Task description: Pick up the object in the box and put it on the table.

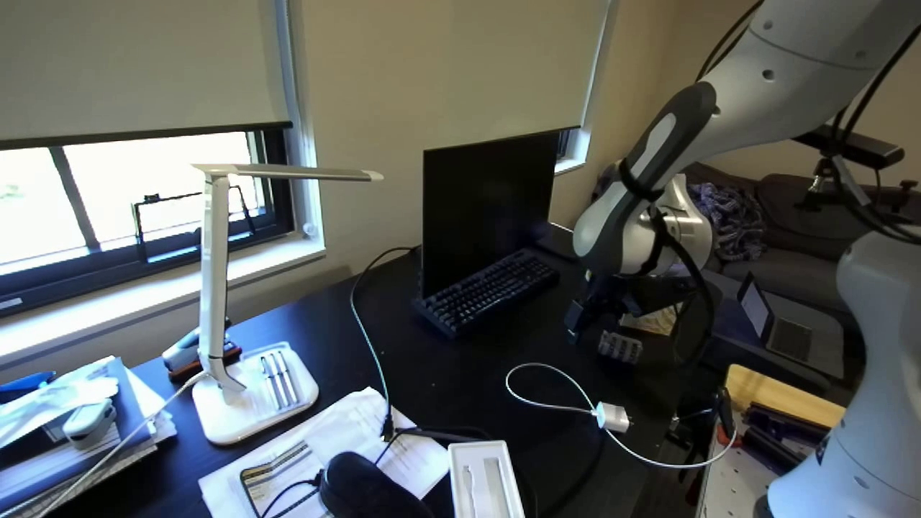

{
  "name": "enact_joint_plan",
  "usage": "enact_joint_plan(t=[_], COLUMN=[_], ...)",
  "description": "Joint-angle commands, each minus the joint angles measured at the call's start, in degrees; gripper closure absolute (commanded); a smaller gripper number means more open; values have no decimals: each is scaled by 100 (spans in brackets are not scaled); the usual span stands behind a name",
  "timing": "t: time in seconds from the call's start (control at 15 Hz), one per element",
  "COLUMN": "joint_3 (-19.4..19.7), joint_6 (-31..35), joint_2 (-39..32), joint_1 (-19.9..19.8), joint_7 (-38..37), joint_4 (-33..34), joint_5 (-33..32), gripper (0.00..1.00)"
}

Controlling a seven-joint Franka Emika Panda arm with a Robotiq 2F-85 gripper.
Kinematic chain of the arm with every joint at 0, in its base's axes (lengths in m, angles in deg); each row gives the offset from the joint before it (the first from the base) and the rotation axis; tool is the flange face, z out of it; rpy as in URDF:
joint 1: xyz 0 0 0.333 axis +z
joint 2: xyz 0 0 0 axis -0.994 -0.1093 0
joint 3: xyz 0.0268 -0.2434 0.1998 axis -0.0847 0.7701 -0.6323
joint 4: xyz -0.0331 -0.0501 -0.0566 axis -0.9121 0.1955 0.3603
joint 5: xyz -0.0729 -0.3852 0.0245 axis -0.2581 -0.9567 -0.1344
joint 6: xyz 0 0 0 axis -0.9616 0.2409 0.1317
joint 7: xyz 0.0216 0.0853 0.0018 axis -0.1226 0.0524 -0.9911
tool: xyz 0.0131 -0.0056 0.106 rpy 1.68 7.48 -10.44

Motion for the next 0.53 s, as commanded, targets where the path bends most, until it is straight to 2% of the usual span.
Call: enact_joint_plan(t=[0.0,0.13,0.2,0.27,0.33,0.47], joint_3=[1258,2195,1531,1875,2046,2104], joint_6=[-1027,-1767,-1264,-1493,-1581,-1614], joint_2=[-750,-956,-567,-677,-753,-829], joint_1=[1405,2318,1628,1985,2182,2260], joint_7=[-907,-1134,-827,-919,-947,-962], joint_4=[-1,-1,0,3,3,3], joint_5=[-672,-956,-712,-777,-782,-782], gripper=[0,0,0,0,0,0])
